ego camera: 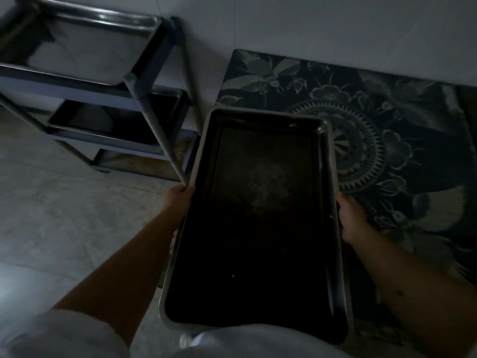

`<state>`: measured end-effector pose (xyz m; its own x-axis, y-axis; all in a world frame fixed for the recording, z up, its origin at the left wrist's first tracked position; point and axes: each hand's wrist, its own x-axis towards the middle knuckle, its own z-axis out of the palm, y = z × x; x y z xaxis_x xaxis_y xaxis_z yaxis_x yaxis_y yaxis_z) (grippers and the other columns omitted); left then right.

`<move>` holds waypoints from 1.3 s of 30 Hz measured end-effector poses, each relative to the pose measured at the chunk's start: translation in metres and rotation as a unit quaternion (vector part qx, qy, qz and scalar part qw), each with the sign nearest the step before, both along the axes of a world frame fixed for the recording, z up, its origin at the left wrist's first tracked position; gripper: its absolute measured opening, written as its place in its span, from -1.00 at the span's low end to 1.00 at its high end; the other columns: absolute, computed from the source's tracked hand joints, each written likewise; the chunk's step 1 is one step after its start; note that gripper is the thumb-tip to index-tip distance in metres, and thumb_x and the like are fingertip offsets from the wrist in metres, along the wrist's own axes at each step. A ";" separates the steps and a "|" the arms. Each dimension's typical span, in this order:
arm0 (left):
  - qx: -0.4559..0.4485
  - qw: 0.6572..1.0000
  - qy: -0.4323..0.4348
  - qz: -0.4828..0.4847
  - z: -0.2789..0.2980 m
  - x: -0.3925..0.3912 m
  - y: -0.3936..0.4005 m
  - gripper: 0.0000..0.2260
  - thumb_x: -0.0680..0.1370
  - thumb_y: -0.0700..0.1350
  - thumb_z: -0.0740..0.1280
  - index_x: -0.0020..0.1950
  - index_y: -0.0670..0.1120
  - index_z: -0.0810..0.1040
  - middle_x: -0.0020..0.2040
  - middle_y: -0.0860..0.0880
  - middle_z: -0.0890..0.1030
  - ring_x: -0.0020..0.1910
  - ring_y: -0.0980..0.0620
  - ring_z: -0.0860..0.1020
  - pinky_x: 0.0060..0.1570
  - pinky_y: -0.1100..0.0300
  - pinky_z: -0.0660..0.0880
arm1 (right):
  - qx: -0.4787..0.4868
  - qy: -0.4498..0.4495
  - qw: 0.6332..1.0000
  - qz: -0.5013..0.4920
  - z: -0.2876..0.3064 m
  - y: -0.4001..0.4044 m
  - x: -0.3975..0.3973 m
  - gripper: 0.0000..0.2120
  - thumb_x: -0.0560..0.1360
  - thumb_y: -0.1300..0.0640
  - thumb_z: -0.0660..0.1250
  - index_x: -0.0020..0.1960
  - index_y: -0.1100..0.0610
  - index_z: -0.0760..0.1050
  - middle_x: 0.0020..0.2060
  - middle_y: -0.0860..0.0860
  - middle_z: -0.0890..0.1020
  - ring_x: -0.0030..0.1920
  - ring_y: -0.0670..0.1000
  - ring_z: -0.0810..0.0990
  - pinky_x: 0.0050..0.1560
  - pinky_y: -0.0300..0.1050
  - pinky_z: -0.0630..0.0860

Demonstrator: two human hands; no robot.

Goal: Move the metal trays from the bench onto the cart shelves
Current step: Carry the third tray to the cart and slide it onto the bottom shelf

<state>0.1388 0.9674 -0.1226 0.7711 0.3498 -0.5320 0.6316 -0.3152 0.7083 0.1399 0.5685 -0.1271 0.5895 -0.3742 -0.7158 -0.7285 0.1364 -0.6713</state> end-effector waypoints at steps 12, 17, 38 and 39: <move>-0.074 0.972 -0.072 0.212 0.047 -0.213 0.162 -0.65 0.63 0.09 0.26 -0.03 -0.19 0.63 -0.11 -0.22 0.64 -0.13 -0.16 0.61 -0.07 0.01 0.55 | -0.070 -0.120 0.966 0.217 0.048 0.193 -0.057 -0.75 0.49 0.00 0.35 -0.23 0.16 0.61 -0.26 0.12 0.65 -0.27 0.06 0.63 -0.29 -0.13 0.49; -0.043 0.918 -0.110 0.378 0.063 -0.346 0.239 -0.72 0.63 0.04 0.28 0.01 -0.15 0.63 -0.18 -0.12 0.65 -0.23 -0.03 0.60 -0.29 0.18 0.51 | -0.062 -0.126 0.911 0.388 0.045 0.346 -0.081 -0.72 0.57 0.00 0.24 0.01 0.20 0.59 -0.02 0.19 0.63 -0.12 0.12 0.59 -0.16 -0.08 0.47; -0.003 0.661 -0.139 0.737 0.056 -0.586 0.259 -0.66 0.65 0.03 0.24 0.03 -0.22 0.65 -0.01 -0.28 0.67 0.01 -0.26 0.64 0.12 -0.17 0.58 | 0.053 -0.093 0.690 0.716 0.036 0.661 -0.184 -0.75 0.55 0.02 0.27 -0.01 0.19 0.61 -0.17 0.15 0.61 -0.25 0.12 0.60 -0.22 -0.05 0.48; -0.004 0.658 -0.137 0.740 0.054 -0.582 0.259 -0.66 0.65 0.03 0.24 0.03 -0.22 0.65 -0.01 -0.28 0.67 0.02 -0.25 0.64 0.13 -0.18 0.57 | 0.056 -0.091 0.687 0.719 0.034 0.666 -0.180 -0.72 0.55 0.02 0.27 0.02 0.21 0.61 -0.16 0.16 0.62 -0.21 0.14 0.61 -0.18 -0.03 0.49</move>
